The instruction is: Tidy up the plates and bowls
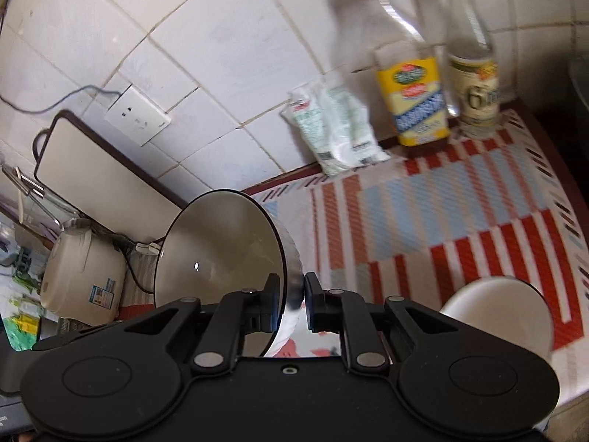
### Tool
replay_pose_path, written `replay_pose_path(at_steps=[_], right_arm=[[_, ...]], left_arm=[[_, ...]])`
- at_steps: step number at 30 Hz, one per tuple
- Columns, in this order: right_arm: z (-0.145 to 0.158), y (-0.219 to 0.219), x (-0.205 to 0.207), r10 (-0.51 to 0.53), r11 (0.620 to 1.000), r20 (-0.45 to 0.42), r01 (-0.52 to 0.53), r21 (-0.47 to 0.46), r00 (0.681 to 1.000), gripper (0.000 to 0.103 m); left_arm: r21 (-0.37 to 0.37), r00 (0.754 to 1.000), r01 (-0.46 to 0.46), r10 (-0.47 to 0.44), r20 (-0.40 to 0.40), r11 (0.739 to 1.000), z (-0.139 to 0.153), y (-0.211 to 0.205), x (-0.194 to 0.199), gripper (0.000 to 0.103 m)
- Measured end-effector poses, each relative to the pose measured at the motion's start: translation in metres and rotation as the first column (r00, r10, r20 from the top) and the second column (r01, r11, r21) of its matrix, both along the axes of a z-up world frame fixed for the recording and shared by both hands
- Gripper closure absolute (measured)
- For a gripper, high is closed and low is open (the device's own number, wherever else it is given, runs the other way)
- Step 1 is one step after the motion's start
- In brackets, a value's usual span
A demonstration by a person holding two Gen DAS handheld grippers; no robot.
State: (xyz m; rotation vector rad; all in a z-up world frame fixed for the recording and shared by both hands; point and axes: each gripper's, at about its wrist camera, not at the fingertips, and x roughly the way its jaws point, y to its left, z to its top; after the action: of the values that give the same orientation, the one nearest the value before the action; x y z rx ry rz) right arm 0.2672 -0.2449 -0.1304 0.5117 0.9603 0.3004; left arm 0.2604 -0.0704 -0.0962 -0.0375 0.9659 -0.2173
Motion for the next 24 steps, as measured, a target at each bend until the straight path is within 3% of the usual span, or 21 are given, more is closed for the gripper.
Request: replay_pose_path(at_steps=[13, 24], right_arm=[[0.001, -0.080, -0.054, -0.045, 0.999, -0.006, 0.045, -0.024, 0.999, 0.085], [-0.034, -0.116, -0.058, -0.062, 0.992, -0.058, 0.055, -0.117, 0.996, 0.085]], left_arm=[[0.021, 0.993, 0.115, -0.115, 0.016, 0.993, 0.005, -0.086, -0.042, 0.086], [-0.028, 0.991, 0.103, -0.105, -0.081, 0.994, -0.047, -0.125, -0.030, 0.086]])
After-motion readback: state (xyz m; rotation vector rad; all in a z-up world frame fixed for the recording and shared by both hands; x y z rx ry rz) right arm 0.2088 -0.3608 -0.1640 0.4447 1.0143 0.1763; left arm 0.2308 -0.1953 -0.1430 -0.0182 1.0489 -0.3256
